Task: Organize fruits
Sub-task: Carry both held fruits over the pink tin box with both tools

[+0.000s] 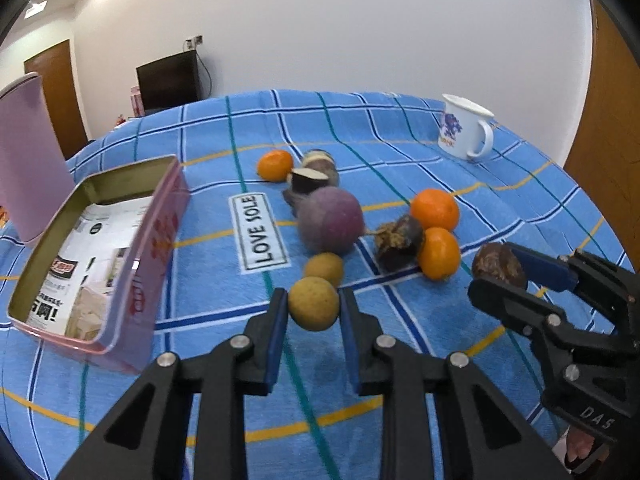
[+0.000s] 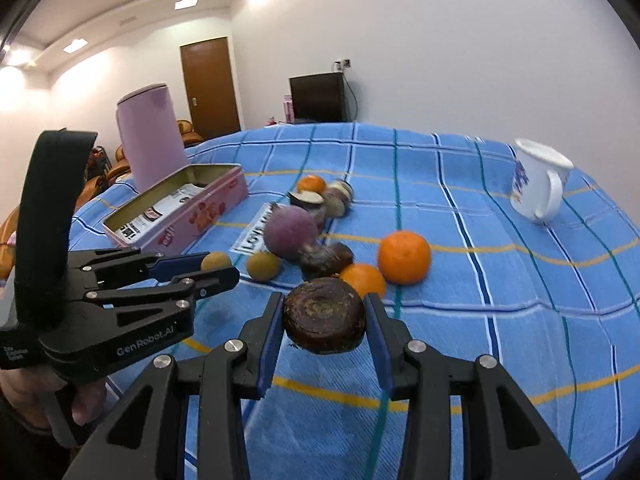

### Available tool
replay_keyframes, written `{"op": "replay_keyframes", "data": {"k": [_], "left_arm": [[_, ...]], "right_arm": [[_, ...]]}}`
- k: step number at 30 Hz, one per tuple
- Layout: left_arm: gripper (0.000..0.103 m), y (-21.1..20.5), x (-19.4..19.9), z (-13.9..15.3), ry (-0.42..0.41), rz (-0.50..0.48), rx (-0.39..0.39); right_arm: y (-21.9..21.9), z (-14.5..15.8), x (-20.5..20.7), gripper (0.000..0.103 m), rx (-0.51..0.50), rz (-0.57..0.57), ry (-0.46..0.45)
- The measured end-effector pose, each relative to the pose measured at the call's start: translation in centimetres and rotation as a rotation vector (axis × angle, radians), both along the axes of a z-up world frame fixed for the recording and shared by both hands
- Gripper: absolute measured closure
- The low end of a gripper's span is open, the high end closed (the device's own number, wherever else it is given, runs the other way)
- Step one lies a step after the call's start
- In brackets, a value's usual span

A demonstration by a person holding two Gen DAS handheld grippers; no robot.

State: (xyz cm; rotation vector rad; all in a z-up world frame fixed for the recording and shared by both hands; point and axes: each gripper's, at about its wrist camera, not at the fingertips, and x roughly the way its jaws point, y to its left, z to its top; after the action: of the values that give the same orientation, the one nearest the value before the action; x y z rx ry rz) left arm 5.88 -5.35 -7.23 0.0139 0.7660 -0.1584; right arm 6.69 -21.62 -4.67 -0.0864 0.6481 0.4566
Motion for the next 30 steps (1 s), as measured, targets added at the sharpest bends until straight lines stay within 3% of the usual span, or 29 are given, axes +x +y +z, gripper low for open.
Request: {"op": "replay_keyframes", "data": {"k": [13, 30], "left_arm": [[0.076, 5.8, -0.5, 2.6, -0.112, 0.124, 0.022], [0.076, 12.4, 0.6, 4.5, -0.171, 0.238, 0.073]], "right_arm": [[4.5, 3.7, 2.2, 0.061, -0.013, 0.107, -0.078], [10.5, 7.5, 5.7, 0.061, -0.003, 0.202, -0.128]]}}
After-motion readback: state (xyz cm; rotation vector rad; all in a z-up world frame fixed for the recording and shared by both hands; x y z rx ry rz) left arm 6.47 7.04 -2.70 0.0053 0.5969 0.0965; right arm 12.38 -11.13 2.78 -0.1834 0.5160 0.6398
